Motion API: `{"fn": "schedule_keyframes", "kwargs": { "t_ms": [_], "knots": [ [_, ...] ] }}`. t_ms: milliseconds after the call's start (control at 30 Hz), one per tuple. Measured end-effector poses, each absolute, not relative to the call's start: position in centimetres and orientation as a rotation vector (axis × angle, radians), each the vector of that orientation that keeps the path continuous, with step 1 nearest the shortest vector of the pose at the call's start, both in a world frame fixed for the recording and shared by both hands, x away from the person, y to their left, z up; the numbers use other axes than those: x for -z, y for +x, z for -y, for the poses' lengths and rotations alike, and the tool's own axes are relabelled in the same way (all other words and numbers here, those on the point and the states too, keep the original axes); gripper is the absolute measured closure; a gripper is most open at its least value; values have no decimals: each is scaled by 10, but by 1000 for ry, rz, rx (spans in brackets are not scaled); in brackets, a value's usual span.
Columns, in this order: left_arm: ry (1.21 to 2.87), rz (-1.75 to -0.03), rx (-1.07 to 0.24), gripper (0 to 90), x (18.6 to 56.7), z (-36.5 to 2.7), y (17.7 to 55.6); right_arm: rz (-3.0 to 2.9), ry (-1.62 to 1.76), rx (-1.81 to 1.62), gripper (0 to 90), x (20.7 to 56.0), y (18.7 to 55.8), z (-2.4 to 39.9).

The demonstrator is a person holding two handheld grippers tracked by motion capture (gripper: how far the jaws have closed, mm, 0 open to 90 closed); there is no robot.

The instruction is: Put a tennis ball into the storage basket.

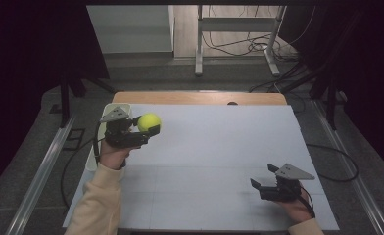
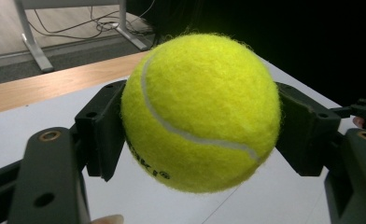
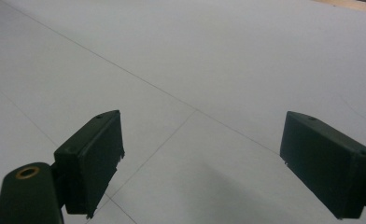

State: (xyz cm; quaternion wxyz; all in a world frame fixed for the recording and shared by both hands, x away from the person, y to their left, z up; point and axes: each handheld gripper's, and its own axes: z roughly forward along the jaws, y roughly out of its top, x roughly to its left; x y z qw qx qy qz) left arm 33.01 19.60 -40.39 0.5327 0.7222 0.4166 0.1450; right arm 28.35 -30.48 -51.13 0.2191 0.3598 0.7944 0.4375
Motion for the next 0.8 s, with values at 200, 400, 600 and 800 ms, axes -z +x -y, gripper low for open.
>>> {"fn": "schedule_keyframes", "kwargs": {
  "t_ms": [200,400,600,800],
  "knots": [
    [1709,-1021,-364,268,404,-204,330,-2197,999,-1211,141,511,283,305],
    [1701,-1037,-375,268,403,-210,330,-2196,996,-1211,141,511,283,305],
    [1691,-1054,-381,268,404,-215,330,-2197,998,-1211,141,511,283,305],
    [1684,-1067,-384,268,404,-220,331,-2198,997,-1210,141,511,283,305]
  ]
}}
